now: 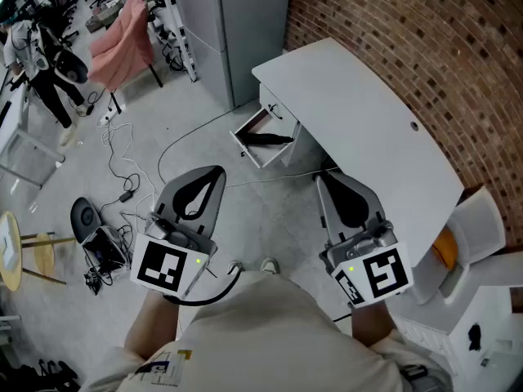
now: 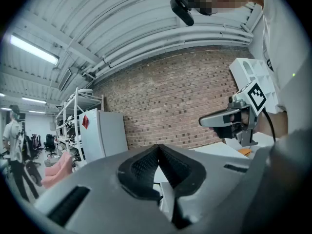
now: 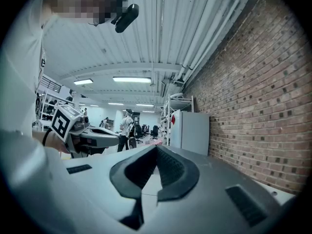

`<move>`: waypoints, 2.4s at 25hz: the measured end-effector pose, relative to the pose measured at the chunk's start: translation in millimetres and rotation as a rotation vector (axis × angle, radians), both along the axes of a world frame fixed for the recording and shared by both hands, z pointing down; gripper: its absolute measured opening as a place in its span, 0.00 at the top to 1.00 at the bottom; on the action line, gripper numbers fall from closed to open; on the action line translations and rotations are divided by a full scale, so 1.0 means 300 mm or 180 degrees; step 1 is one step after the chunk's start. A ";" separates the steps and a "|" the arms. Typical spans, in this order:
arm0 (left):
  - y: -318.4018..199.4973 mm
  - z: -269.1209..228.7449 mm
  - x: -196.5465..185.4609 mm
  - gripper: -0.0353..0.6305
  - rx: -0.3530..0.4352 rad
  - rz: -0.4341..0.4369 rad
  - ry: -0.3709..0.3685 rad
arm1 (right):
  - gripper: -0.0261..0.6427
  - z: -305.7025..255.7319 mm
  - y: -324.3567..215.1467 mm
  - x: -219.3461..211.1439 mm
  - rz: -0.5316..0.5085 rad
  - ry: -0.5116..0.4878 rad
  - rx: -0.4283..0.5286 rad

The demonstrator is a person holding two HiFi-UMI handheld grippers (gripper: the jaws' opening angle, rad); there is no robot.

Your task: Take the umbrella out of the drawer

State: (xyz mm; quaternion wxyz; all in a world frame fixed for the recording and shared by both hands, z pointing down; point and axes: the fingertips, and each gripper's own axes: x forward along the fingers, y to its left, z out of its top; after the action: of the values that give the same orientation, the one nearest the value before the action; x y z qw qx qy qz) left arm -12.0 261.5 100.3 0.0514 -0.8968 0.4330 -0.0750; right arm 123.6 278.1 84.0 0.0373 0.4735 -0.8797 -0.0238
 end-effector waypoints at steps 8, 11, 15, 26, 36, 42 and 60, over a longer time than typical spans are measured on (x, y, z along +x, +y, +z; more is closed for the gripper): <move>-0.012 0.021 0.016 0.93 -0.0085 -0.0004 -0.0093 | 0.95 -0.012 -0.008 0.038 -0.0002 -0.0020 0.0004; -0.008 0.024 0.033 0.93 -0.0105 -0.0015 -0.0108 | 0.95 -0.009 0.000 0.047 -0.0035 -0.0024 -0.0010; 0.002 0.032 0.061 0.93 -0.0121 0.0007 -0.0140 | 0.95 -0.005 0.010 0.059 -0.0092 -0.0038 -0.0016; -0.002 0.054 0.128 0.93 -0.0111 -0.0058 -0.0173 | 0.95 0.013 0.012 0.114 -0.0306 -0.0196 0.0011; 0.011 0.044 0.169 0.93 -0.0057 -0.0126 -0.0072 | 0.95 0.044 0.022 0.133 -0.0387 -0.0163 -0.0028; -0.008 0.051 0.166 0.93 -0.0030 -0.0096 -0.0070 | 0.95 0.048 0.003 0.125 -0.0357 -0.0223 0.0025; -0.274 0.107 0.108 0.93 -0.0098 0.0020 -0.0030 | 0.95 0.112 -0.252 0.047 -0.0340 -0.0173 -0.0044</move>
State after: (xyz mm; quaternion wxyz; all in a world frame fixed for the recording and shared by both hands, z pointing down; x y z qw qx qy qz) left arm 20.4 179.2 132.4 0.0399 -0.8984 0.4288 -0.0857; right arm 137.7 202.5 117.5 0.0154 0.4261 -0.9045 -0.0068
